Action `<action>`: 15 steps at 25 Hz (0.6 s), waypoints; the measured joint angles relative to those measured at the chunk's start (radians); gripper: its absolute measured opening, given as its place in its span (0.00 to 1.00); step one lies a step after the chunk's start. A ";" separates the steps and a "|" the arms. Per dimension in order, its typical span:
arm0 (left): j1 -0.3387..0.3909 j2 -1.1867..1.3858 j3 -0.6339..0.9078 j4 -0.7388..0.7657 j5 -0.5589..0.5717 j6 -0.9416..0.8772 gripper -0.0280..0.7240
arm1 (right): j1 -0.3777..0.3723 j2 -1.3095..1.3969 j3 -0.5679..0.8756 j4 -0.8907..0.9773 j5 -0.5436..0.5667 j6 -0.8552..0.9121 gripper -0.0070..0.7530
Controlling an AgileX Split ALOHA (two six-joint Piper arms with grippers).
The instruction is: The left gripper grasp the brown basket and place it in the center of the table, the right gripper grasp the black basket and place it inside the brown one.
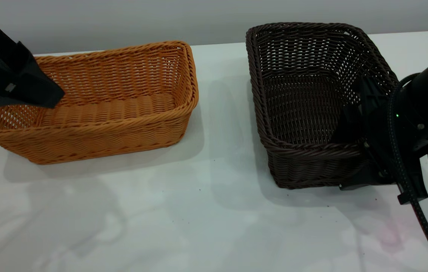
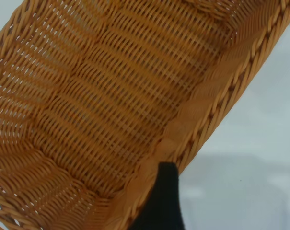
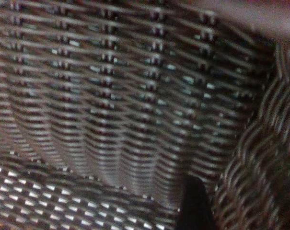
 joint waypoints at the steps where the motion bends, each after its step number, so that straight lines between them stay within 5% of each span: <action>1: 0.000 0.000 0.000 0.000 -0.001 0.000 0.88 | 0.000 0.005 0.000 0.000 -0.004 -0.001 0.61; 5: 0.000 0.000 0.000 0.000 -0.017 -0.002 0.88 | 0.000 0.012 0.000 -0.001 -0.002 -0.004 0.56; 9: 0.000 0.000 0.000 0.000 -0.022 -0.001 0.88 | 0.000 0.011 -0.001 -0.001 0.005 -0.010 0.38; 15: 0.000 0.037 0.000 0.041 -0.028 0.001 0.85 | 0.000 0.011 -0.001 -0.002 0.023 -0.019 0.38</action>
